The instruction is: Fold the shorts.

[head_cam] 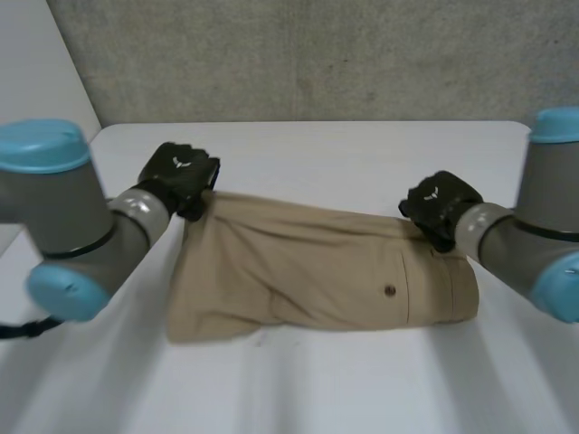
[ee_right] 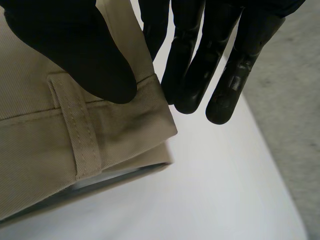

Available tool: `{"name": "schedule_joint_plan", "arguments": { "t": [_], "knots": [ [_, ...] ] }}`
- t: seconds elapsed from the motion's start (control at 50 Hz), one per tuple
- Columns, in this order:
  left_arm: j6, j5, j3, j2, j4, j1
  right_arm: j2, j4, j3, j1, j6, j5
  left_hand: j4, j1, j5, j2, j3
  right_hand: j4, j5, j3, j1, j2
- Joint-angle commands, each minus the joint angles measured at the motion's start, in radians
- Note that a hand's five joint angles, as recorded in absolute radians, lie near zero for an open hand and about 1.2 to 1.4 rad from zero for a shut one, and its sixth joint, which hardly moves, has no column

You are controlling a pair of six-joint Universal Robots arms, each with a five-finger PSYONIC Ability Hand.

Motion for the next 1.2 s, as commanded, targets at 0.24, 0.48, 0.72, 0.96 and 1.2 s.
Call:
{"name": "schedule_joint_plan", "arguments": {
  "t": [0.24, 0.48, 0.72, 0.96, 1.2],
  "knots": [
    [0.137, 0.043, 0.443, -0.48, 0.251, -0.006, 0.305, -0.514, -0.138, 0.051, -0.077, 0.174, 0.197, 0.28, 0.254, 0.196, 0.203, 0.205, 0.22, 0.215, 0.441, 0.219],
    [0.137, 0.12, 0.449, -0.542, 0.383, -0.008, 0.374, -0.513, -0.186, 0.051, -0.126, 0.258, 0.197, 0.28, 0.254, 0.196, 0.203, 0.205, 0.22, 0.215, 0.441, 0.219],
    [0.13, 0.153, 0.42, -0.504, 0.55, -0.025, 0.311, -0.522, -0.203, 0.05, -0.039, 0.284, -1.024, -0.942, -0.968, -1.026, -1.018, -1.017, -1.002, -1.006, -0.78, -1.003],
    [0.006, 0.097, 0.165, -0.159, 0.543, -0.036, -0.08, -0.492, -0.08, 0.03, 0.438, 0.154, -1.024, -0.942, -0.968, -1.026, -1.018, -1.017, -1.002, -1.006, -0.78, -1.003],
    [-0.178, 0.031, -0.178, 0.157, 0.348, -0.036, -0.246, -0.191, 0.196, -0.021, 0.454, 0.108, -1.021, -0.938, -0.964, -1.022, -1.015, -0.931, -0.915, -0.92, -0.694, -0.916]
  ]
}}
